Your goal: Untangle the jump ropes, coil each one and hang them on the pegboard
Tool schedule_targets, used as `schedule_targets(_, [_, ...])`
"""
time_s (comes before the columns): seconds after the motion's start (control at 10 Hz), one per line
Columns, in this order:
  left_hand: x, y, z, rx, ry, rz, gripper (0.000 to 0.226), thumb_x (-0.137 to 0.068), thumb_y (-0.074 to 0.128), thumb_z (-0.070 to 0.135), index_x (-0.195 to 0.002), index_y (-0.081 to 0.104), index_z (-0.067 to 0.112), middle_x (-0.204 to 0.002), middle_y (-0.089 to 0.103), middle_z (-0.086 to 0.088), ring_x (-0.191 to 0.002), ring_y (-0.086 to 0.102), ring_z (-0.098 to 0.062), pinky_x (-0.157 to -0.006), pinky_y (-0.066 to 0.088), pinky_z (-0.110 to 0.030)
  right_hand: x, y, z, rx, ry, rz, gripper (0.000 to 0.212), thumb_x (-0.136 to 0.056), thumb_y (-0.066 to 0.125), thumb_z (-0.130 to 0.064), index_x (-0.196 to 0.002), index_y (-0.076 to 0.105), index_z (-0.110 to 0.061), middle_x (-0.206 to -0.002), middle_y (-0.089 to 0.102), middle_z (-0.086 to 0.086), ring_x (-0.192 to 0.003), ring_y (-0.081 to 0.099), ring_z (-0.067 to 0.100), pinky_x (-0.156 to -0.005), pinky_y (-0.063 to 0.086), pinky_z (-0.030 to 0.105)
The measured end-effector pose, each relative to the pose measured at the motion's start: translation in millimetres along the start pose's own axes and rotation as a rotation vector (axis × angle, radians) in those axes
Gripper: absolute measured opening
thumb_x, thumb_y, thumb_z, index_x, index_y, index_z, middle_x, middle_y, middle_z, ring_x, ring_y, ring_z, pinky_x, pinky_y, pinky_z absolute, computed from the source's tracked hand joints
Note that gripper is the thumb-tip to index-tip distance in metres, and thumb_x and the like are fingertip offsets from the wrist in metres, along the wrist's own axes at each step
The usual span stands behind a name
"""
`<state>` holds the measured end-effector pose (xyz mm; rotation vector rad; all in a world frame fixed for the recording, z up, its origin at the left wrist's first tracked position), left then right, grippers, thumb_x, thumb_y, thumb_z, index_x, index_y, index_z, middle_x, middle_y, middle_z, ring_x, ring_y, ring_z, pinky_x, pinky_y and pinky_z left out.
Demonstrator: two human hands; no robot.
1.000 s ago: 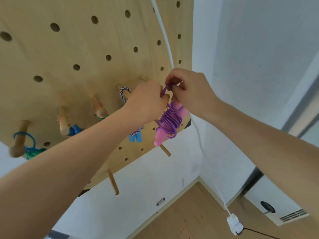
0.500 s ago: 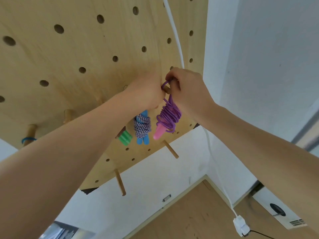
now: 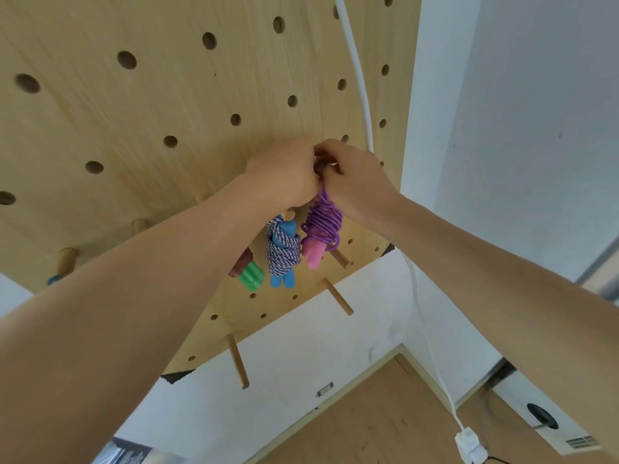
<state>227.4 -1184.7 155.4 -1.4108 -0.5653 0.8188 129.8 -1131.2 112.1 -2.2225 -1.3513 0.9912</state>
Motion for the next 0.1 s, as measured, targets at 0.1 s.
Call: schedule_targets(0.1, [9.6, -8.2, -5.3, 0.114, 0.008, 0.073, 0.033, -0.093, 0.056, 0.025, -0.063, 0.048, 0.016, -0.06, 0.047, -0.001, -0.055, 0.045, -0.019, -0.049, 0.033, -0.03, 13.7, -12.1, -5.5, 0.171, -0.098, 0.011, 0.043, -0.1, 0.036, -0.014, -0.142, 0.046, -0.017, -0.119, 0.062, 0.009, -0.1, 0.06, 0.029, -0.088, 0.05, 0.039])
Point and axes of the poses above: each hand's wrist, its own x-axis away from the middle knuckle, its own y-axis out of the palm, z = x × y, the point moved 1 cm from there along -x, towards the middle knuckle
